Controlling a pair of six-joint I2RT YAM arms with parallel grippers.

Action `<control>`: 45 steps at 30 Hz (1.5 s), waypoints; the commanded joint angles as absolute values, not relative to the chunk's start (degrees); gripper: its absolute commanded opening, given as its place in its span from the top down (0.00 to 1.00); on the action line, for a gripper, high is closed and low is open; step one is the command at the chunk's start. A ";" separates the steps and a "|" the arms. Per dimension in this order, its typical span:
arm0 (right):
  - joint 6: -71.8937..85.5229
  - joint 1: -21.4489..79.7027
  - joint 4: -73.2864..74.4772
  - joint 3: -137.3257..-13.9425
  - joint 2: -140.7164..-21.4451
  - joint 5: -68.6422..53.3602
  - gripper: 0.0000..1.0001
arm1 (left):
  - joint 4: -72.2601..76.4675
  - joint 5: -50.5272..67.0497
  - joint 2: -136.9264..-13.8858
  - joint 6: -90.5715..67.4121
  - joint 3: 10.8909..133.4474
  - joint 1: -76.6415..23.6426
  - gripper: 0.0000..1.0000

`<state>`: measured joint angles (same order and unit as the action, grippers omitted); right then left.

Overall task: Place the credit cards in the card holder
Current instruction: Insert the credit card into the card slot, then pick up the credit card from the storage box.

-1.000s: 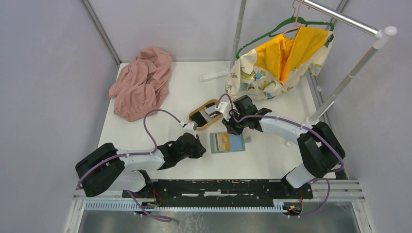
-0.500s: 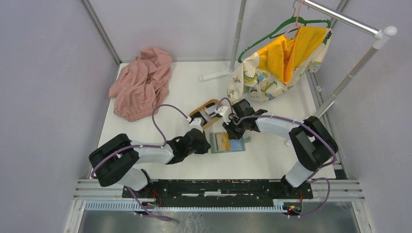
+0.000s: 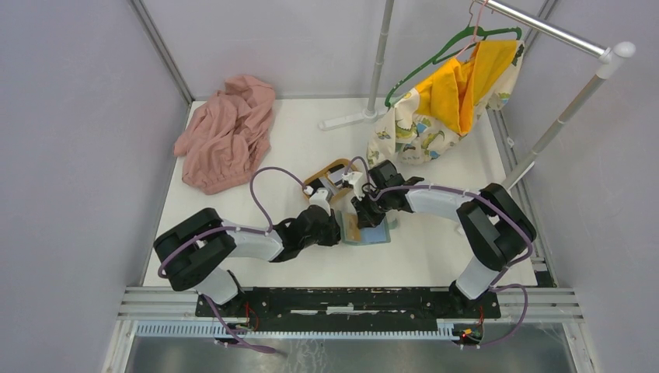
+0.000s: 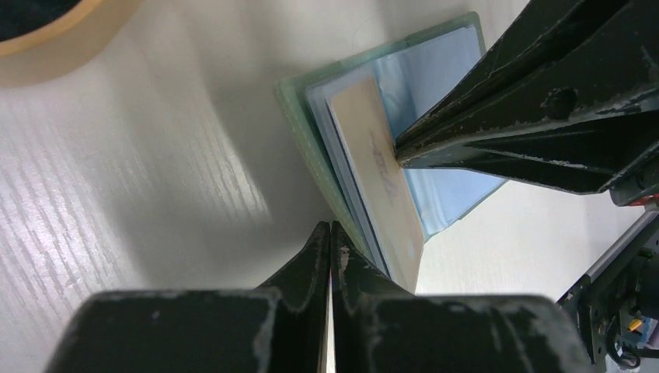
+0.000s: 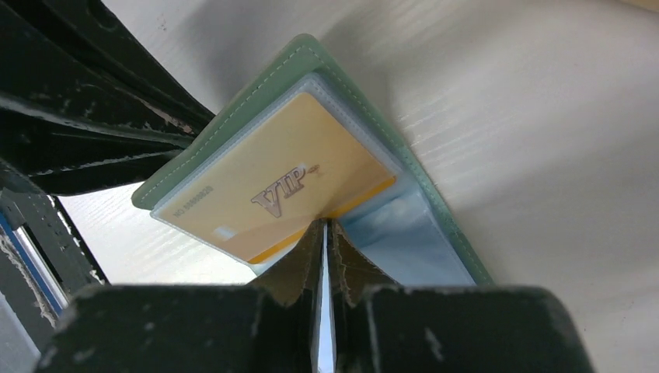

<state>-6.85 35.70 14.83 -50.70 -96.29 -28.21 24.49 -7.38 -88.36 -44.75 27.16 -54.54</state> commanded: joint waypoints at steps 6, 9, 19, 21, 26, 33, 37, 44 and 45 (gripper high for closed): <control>-15.75 35.57 15.87 -52.05 -88.46 -27.23 0.90 | 22.77 -6.72 -85.11 -44.35 24.00 -55.29 0.95; -20.31 34.98 17.69 -52.91 -87.18 -31.20 0.88 | 20.92 -7.45 -81.48 -44.78 22.06 -55.34 0.95; -32.95 34.60 20.57 -53.75 -81.47 -35.87 0.80 | 6.74 -18.07 -61.24 -38.32 21.86 -55.33 0.91; -32.97 34.56 17.83 -53.13 -79.16 -32.41 0.75 | 4.97 -21.24 -56.78 -36.75 22.50 -55.26 0.84; -34.56 34.59 10.58 -53.25 -75.42 -28.92 0.42 | 4.69 -25.04 -50.90 -34.04 23.88 -54.97 0.58; -38.13 34.43 23.69 -66.36 -85.32 -36.28 0.22 | 10.88 -16.63 -54.11 -32.44 29.42 -49.63 0.35; -37.21 31.67 18.39 -58.40 -81.57 -40.36 0.20 | 19.59 -1.62 -59.14 -39.04 29.71 -39.64 0.32; -33.96 25.54 15.78 -54.25 -80.57 -49.99 0.22 | 22.15 7.42 -74.39 -43.06 38.14 -33.66 0.34; -33.84 25.57 15.78 -54.15 -80.75 -50.83 0.22 | 22.20 8.11 -76.00 -42.92 39.17 -33.34 0.35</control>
